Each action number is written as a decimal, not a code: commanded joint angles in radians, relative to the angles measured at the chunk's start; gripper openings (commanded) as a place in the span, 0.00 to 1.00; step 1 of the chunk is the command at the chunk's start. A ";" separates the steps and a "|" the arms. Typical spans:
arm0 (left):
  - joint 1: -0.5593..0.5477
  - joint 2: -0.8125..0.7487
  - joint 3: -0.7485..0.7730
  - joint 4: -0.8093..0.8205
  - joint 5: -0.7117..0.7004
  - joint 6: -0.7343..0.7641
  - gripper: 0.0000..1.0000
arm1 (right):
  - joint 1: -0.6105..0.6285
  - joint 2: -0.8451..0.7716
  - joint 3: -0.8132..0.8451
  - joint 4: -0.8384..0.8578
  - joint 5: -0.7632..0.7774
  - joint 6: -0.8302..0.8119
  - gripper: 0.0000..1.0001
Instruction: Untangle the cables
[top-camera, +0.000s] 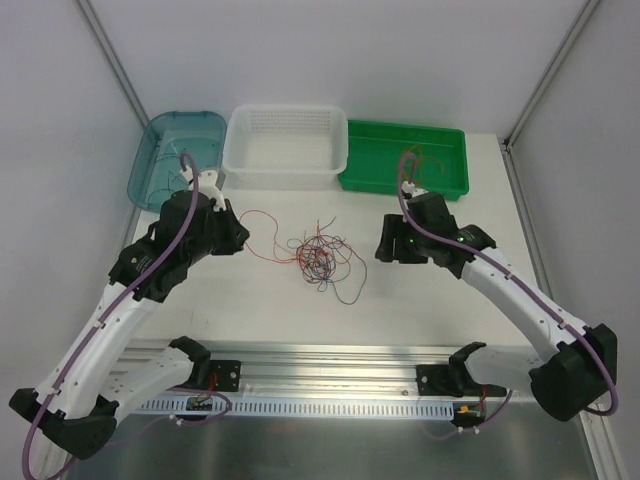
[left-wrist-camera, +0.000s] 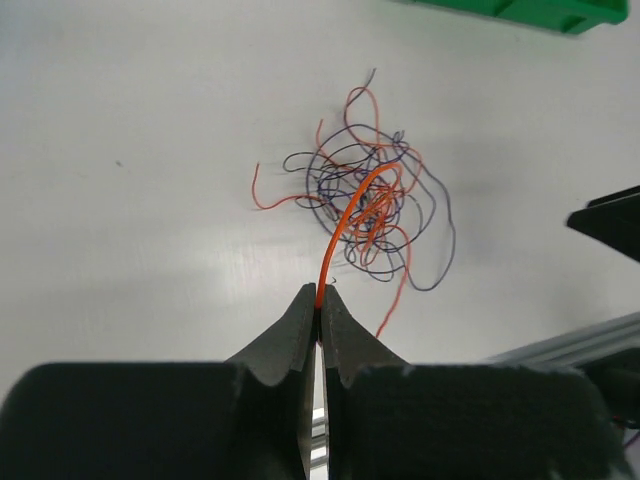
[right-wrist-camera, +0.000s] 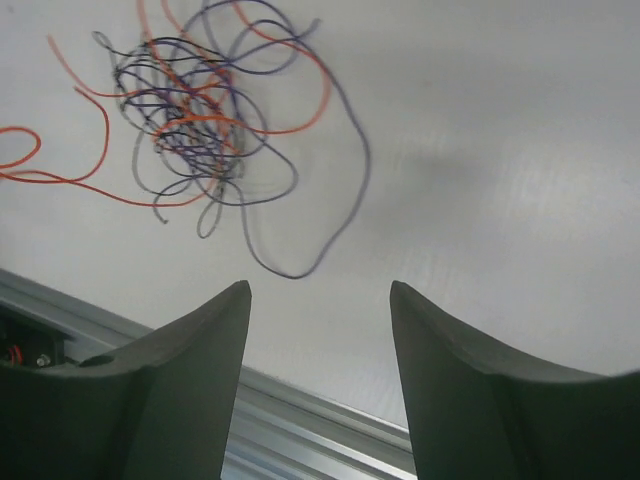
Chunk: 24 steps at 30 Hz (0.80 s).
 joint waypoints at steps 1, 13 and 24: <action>-0.014 -0.060 0.010 0.066 0.073 -0.058 0.00 | 0.124 0.074 0.080 0.131 0.017 0.094 0.62; -0.013 -0.158 -0.026 0.058 0.056 -0.069 0.00 | 0.266 0.538 0.278 0.312 -0.004 0.040 0.63; -0.011 -0.146 0.049 -0.063 -0.179 -0.018 0.00 | 0.218 0.549 0.170 0.297 0.129 0.031 0.12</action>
